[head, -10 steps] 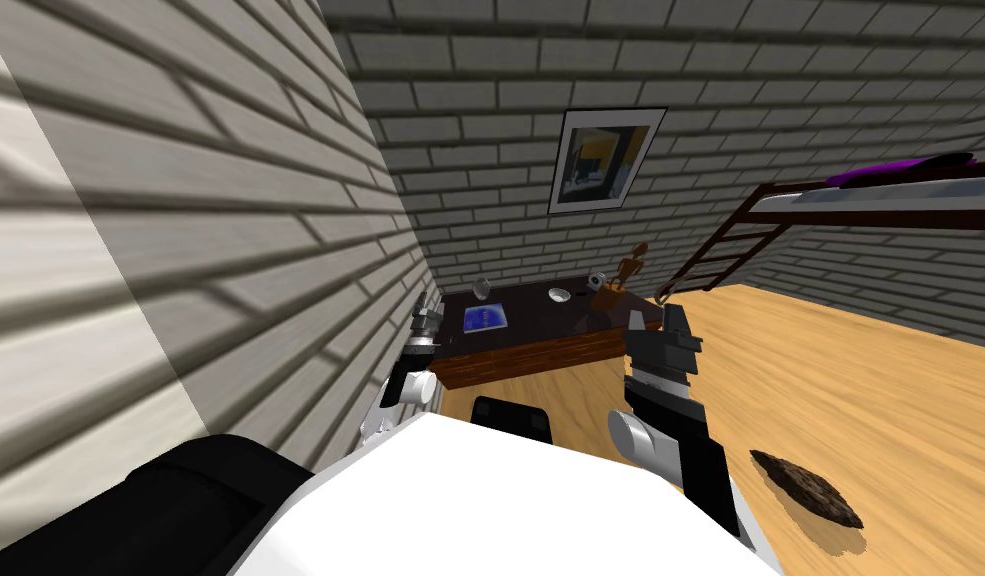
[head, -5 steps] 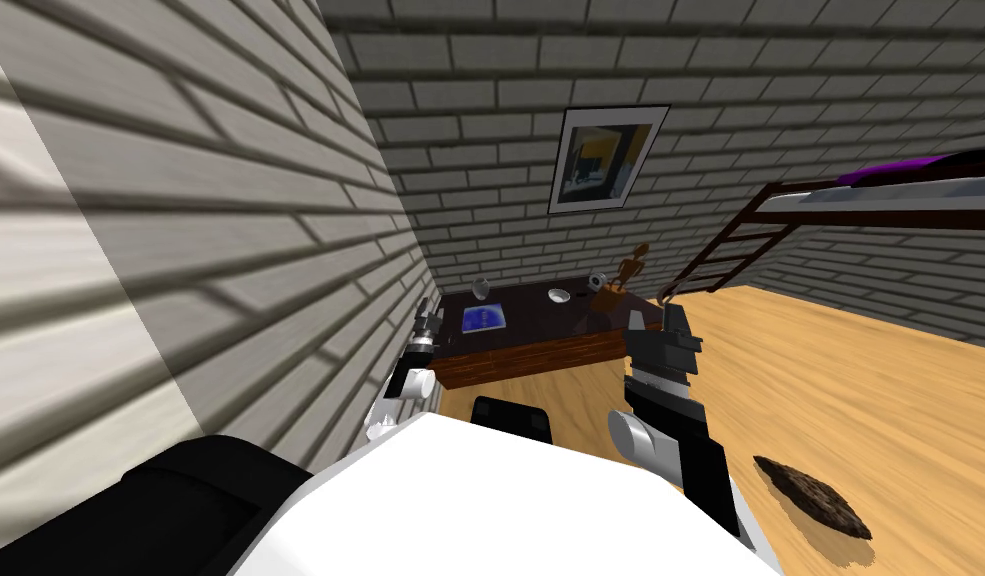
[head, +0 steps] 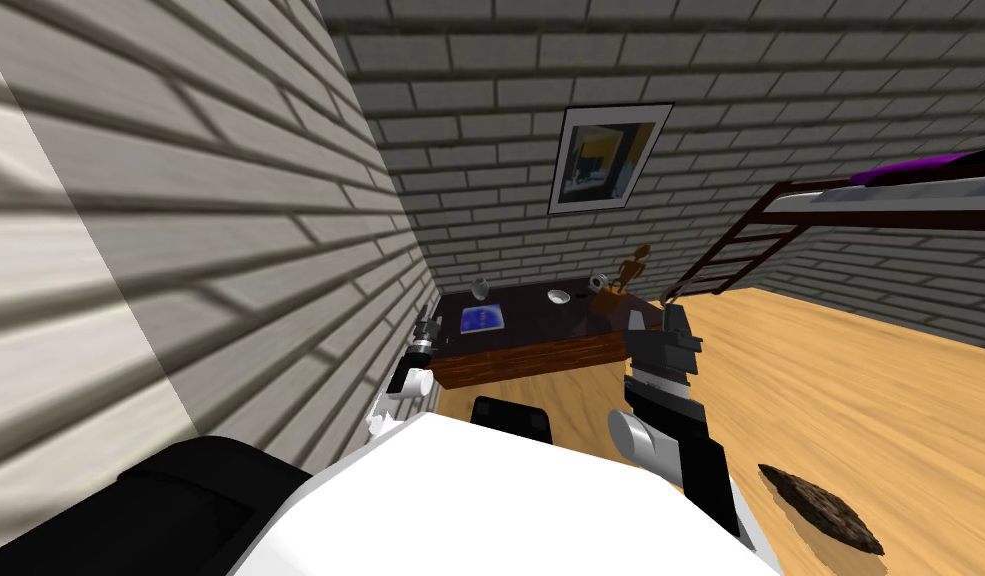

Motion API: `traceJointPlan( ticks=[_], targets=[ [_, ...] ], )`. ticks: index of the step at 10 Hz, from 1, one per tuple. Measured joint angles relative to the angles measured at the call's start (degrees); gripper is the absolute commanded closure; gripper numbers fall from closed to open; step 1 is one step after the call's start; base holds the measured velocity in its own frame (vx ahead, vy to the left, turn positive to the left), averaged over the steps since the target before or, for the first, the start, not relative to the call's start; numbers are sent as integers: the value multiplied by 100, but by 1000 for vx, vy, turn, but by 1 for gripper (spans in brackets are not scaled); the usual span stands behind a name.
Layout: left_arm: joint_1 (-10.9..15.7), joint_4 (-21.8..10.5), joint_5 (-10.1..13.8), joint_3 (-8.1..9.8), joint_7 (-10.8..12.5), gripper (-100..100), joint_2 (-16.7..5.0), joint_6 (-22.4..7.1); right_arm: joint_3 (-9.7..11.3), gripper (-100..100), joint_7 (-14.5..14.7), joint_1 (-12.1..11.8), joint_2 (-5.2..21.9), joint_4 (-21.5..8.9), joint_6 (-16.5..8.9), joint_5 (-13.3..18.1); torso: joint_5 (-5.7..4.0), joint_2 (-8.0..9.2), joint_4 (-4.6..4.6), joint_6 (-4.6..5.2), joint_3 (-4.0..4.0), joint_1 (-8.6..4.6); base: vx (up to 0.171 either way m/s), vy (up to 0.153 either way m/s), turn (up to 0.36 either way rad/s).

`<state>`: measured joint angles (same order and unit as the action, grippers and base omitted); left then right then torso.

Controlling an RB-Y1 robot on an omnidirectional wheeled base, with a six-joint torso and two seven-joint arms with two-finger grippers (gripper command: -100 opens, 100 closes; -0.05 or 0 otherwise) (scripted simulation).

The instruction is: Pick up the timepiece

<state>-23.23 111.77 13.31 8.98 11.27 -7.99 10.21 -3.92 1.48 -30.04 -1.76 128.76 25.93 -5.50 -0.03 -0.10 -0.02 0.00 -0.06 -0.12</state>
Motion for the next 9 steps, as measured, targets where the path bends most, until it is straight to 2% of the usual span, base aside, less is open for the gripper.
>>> traceJointPlan(
  ticks=[3,5,7,9],
  targets=[
    [207,-587,172,269,208,-100,-37,-305,0,0,0,0,0,0,0,0,-2,-2,0,1,-2,-4,27,-49,30],
    [276,-787,279,440,326,-100,-3,-632,0,0,0,0,0,0,0,0,-1,0,0,0,0,0,20,-33,28],
    [466,-1121,340,551,416,-100,6,-798,0,0,0,0,0,0,0,0,0,-1,0,1,-1,6,21,-19,12],
    [501,-1413,423,617,531,-100,-14,-893,0,0,0,0,0,0,0,0,1,2,1,0,1,8,13,-16,17]
  ],
)
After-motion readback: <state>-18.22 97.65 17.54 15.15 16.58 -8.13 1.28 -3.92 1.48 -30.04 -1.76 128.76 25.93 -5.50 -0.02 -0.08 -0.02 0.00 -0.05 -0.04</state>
